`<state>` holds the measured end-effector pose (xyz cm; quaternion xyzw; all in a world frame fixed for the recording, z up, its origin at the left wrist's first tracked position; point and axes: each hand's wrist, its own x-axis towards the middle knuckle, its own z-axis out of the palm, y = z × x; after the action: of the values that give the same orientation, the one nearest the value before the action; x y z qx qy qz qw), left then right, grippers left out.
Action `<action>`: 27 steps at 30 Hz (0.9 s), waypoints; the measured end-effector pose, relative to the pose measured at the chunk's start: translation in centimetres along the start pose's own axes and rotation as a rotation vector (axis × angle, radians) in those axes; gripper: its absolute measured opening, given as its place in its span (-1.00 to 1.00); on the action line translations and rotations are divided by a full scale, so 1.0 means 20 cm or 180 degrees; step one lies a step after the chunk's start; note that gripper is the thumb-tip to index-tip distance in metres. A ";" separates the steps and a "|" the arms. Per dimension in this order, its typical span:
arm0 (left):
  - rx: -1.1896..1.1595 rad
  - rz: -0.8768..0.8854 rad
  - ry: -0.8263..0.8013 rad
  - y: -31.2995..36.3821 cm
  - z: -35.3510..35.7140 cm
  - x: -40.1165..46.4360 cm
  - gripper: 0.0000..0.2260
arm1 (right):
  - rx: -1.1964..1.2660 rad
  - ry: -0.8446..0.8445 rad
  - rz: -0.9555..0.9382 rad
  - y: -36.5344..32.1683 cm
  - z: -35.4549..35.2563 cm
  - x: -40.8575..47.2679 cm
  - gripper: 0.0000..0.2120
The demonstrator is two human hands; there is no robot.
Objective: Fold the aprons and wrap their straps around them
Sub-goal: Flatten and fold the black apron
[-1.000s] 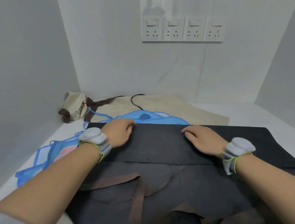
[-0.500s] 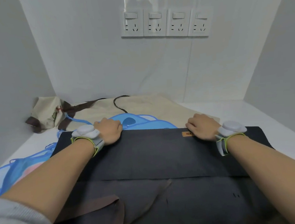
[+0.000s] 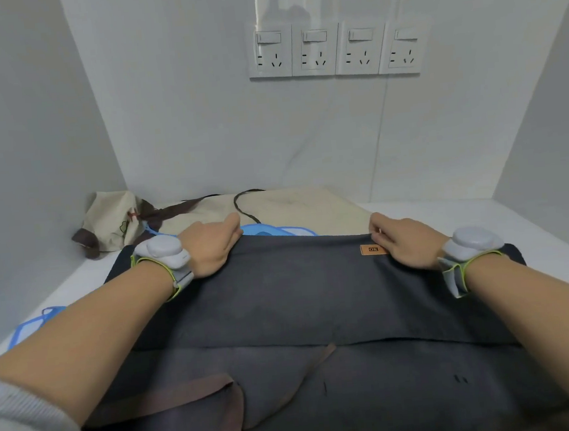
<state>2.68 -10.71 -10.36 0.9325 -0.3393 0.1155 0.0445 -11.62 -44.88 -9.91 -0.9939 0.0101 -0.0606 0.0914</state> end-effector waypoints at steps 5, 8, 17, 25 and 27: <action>0.0724 -0.0004 0.0192 -0.17 0.08 0.17 -0.71 | -0.0667 0.0329 -0.0109 -0.04 0.08 0.27 -0.89; 0.0870 -0.0228 0.0220 -0.26 0.15 0.26 -0.68 | -0.1040 0.0425 0.0088 -0.03 0.15 0.46 -0.90; 0.0905 -0.0731 -0.0037 -0.34 0.30 0.33 -0.62 | -0.0741 0.0416 0.0408 0.01 0.30 0.64 -0.77; -0.0035 -0.0277 -0.0231 0.04 0.03 0.06 -0.57 | 0.0133 0.0173 -0.0301 -0.17 0.19 0.23 -0.77; -0.0369 -0.0018 -0.0325 0.18 -0.04 -0.10 -0.65 | 0.0219 0.0120 -0.0525 -0.24 0.16 0.05 -0.82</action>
<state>-1.24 -12.02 -10.12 0.9340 -0.3446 0.0478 0.0814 -10.18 -39.63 -12.12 -0.9863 -0.0721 -0.0869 0.1200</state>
